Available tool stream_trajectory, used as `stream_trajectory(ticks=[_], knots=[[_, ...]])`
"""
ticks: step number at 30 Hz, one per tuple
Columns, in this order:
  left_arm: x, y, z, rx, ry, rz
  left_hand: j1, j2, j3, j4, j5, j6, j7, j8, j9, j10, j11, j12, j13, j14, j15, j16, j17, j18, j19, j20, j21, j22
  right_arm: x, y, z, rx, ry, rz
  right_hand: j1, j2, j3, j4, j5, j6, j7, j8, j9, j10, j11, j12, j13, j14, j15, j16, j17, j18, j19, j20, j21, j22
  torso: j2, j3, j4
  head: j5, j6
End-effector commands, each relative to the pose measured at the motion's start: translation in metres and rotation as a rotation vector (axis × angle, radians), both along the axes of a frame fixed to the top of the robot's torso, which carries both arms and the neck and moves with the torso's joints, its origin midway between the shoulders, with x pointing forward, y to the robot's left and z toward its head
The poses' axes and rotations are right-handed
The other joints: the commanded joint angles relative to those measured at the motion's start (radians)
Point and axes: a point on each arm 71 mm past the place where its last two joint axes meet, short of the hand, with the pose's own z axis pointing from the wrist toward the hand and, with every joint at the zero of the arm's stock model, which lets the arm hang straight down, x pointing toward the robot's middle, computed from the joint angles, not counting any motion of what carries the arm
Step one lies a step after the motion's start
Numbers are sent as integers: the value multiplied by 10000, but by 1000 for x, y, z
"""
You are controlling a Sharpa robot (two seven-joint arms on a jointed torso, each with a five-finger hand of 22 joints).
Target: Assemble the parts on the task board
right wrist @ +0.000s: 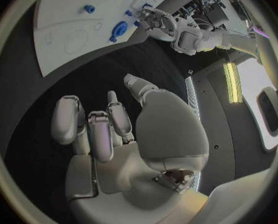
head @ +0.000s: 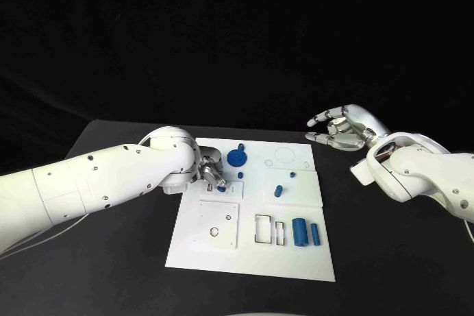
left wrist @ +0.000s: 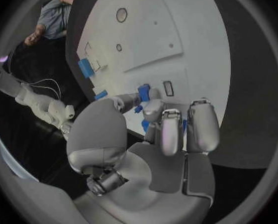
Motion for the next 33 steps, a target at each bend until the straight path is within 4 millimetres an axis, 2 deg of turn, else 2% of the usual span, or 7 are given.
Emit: stream_trajectory(ticks=[1, 10, 21, 27, 33], knots=[[-2, -1, -4, 115, 250, -113, -103, -22, -197, 110, -25, 200, -187, -35, 11, 15, -26, 68, 1, 862, -49, 35, 1832, -86, -11, -71, 1, 15, -1, 1, 0, -67, 18, 144, -101, 8, -27, 51, -40, 31, -22, 42, 9, 0, -42, -36, -2, 579, -70, -54, 592, 116, -43, -1, -57, -5, 3, -1, 8, -4, -7], [-2, -1, -4, 149, 290, -130, -272, -72, -672, 467, -25, 269, -193, -67, 11, 21, -31, 94, 9, 871, -54, 52, 1871, -95, 7, -73, 13, 58, -1, 1, 0, -65, 12, 138, -130, -3, -51, 73, -55, 22, -25, 47, 7, -5, -43, -44, -10, 577, -72, -59, 581, 119, -51, -3, -73, -16, -5, -1, 8, -23, -10], [-2, 0, -5, 194, 334, -148, -309, -91, -901, 619, -26, 306, -201, -73, 16, 35, -37, 116, 27, 884, -57, 76, 1928, -101, 21, -73, 29, 98, -1, 0, 0, -67, 15, 118, -182, -25, -103, 118, -115, 6, -31, 61, 6, -18, -48, -63, -33, 564, -76, -83, 527, 126, -68, -7, -108, -39, 0, -5, 9, -27, -5], [-2, 1, -4, 188, 315, -127, -463, -89, -1350, 953, -31, 362, -200, -87, 24, 49, -36, 139, 36, 889, -57, 87, 1951, -102, 26, -73, 26, 106, -1, 0, 0, -70, 20, 102, -262, -58, -186, 188, -186, -11, -40, 82, 5, -21, -52, -72, -44, 561, -81, -93, 515, 128, -69, -12, -127, -44, -4, -3, 12, -31, -16], [-2, 1, -3, 155, 282, -116, -632, -67, -1650, 1014, -17, 383, -198, -110, 22, 71, -34, 171, 71, 896, -56, 99, 1981, -97, 20, -74, 8, 82, -1, -1, -1, -79, 29, 82, -351, -140, -337, 272, -257, -48, -51, 107, 5, -40, -59, -98, -76, 548, -88, -122, 456, 137, -90, -20, -178, -75, -4, -12, 9, -33, 0]])
